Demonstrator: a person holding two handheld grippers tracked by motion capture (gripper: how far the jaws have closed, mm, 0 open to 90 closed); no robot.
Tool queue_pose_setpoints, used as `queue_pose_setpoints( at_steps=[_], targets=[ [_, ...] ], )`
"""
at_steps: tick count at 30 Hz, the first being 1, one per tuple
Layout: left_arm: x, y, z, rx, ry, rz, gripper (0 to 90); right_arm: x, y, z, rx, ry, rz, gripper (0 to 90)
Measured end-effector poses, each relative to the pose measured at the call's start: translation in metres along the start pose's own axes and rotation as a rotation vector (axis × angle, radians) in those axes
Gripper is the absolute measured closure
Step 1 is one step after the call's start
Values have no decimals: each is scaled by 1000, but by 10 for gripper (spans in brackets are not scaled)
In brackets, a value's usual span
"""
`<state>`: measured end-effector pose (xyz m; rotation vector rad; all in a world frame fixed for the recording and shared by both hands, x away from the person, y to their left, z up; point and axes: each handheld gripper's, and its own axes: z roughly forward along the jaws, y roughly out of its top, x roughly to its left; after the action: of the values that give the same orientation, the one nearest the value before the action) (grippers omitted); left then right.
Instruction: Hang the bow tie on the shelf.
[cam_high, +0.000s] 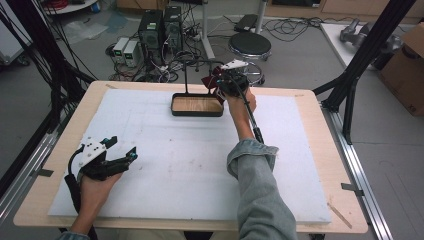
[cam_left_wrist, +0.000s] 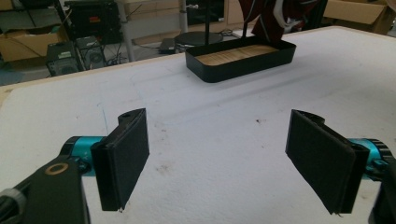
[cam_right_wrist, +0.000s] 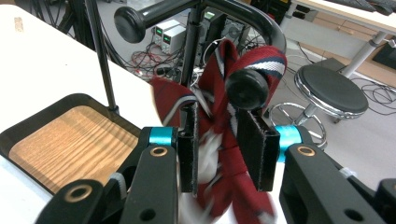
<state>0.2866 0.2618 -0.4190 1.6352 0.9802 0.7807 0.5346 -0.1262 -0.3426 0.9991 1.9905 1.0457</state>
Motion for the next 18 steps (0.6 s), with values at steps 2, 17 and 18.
queue_pose_setpoints(
  at_steps=[2,17,18],
  targets=[
    [0,0,0,4,-1,3,217,-1,-1,-2,4,3,11,659],
    [-1,0,0,1,-1,2,216,-3,1,-17,8,46,71,482],
    [-1,0,0,1,-1,1,217,-2,1,-18,14,45,76,474]
  ],
)
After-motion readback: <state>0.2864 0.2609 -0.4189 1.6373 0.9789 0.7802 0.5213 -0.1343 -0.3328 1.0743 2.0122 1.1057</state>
